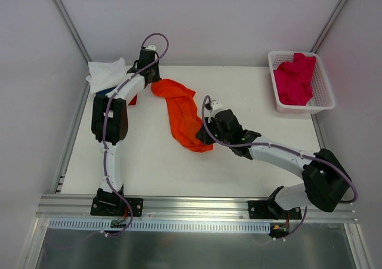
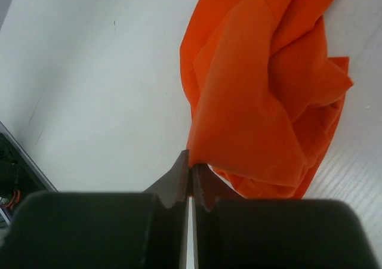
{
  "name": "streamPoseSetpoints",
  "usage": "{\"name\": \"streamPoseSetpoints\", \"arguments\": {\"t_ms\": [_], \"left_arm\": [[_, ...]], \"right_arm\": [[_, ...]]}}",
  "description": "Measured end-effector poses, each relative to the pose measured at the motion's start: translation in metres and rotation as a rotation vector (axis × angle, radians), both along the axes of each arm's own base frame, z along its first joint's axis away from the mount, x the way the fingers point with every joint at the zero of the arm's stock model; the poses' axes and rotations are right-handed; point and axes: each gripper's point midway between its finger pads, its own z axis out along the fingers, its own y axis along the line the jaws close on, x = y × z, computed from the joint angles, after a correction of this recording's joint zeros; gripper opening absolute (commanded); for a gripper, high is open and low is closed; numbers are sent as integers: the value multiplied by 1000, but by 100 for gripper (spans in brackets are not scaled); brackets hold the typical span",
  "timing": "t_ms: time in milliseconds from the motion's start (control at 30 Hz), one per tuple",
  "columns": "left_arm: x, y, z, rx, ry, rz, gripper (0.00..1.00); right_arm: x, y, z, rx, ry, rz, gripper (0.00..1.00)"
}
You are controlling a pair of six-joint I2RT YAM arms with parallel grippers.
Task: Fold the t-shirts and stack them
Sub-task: Flatten out the tshirt
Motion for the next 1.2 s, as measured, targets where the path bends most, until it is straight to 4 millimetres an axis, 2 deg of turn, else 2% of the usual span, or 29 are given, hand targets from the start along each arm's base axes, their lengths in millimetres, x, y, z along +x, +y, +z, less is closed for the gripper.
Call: {"name": "streamPoseSetpoints", "arguments": {"t_ms": [267,367,467,567,700,833,933,1067,1200], "left_arm": [[-9,8,6,-1,-3,10,0],[-16,10,19,-5,-18,11,0],[-25,12,46,-12,-58,12,0],[-39,15,94,-31,-140,14,0],[-68,22,183,-64,-307,19,0],[-118,32,283,-107,-517,22,0],[-160,42,341,-135,-654,26,0],[-223,58,399,-164,-809,45,0],[-282,74,431,-184,-918,68,0]], "right_arm": [[16,-31,56,20,-164,-61,0],[20,-44,79,7,-227,-79,0],[22,-55,110,7,-301,-87,0],[20,-67,151,22,-389,-97,0],[8,-84,208,61,-507,-103,0],[-10,-105,260,107,-618,-118,0],[-25,-121,286,125,-675,-128,0],[-48,-145,322,160,-754,-145,0],[-74,-173,351,204,-831,-177,0]]}}
